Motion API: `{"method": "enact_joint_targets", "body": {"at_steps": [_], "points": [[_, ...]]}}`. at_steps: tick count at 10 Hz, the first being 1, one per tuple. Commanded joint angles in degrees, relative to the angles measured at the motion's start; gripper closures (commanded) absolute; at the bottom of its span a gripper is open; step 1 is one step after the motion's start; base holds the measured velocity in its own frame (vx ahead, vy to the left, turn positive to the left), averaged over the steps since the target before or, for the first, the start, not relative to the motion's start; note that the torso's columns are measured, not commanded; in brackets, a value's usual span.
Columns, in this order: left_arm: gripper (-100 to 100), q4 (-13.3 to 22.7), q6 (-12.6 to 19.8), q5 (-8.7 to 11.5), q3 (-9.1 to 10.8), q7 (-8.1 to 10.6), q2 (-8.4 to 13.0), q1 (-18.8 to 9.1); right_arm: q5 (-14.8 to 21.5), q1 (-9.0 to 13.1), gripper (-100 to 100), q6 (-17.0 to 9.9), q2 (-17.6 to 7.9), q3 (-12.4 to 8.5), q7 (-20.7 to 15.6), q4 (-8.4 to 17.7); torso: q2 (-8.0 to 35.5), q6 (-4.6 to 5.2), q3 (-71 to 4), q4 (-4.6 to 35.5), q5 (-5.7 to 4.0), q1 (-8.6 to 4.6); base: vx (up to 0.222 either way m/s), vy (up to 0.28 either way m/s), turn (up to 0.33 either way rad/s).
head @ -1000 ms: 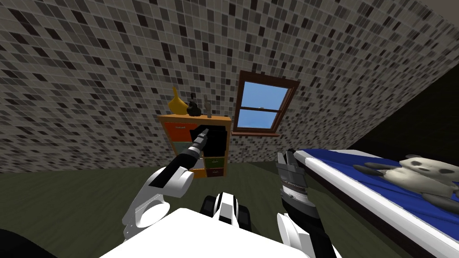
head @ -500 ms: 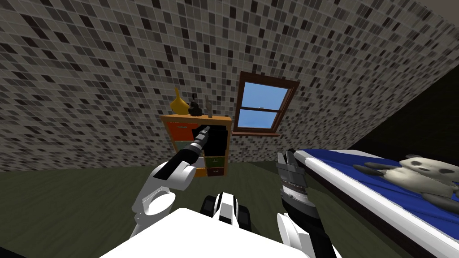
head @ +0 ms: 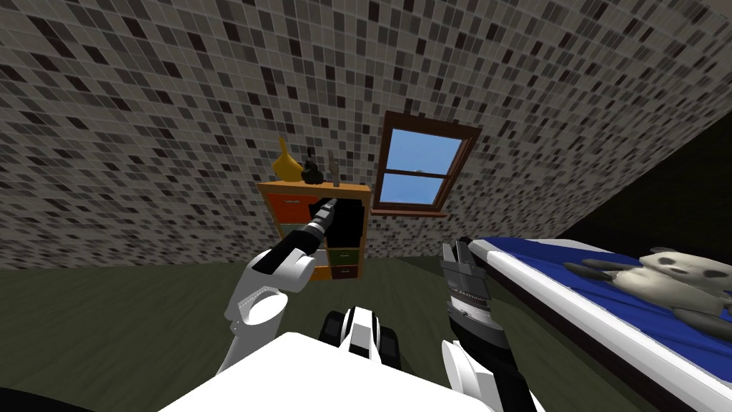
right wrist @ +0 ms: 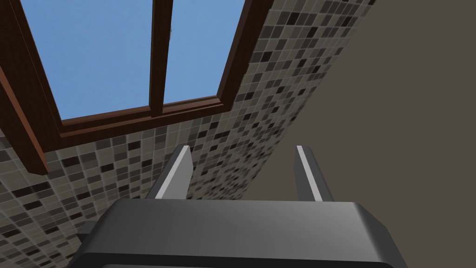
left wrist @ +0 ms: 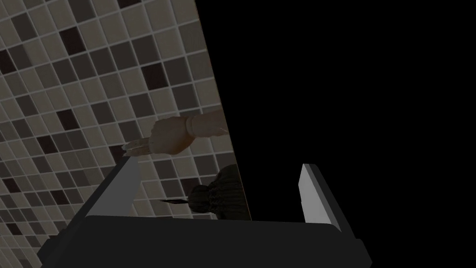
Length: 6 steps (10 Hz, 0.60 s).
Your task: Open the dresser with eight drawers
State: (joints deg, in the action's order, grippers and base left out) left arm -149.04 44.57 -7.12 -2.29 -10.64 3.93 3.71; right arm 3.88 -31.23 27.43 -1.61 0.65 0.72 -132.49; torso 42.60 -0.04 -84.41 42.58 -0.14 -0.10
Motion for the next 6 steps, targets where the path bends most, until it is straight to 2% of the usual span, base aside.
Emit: {"method": "enact_joint_targets", "body": {"at_steps": [1, 6], "points": [[0, 0.1, 0.2, 0.0, -0.03, -0.01, 0.0, 0.0, 0.0, 0.0, 0, 0.0, 0.0, 0.0, 0.0, 0.0, 0.0, 0.00, 0.0, -0.1, 0.04, 0.00, 0.000, 0.000, 0.000], [0, 0.4, 0.4, 0.0, -0.06, 0.01, 0.0, 0.2, 0.0, 0.0, 0, 0.0, 0.0, 0.0, 0.0, 0.0, -0.3, 0.04, -0.1, -0.3, 0.12, 0.08, 0.000, 0.000, 0.000]]}}
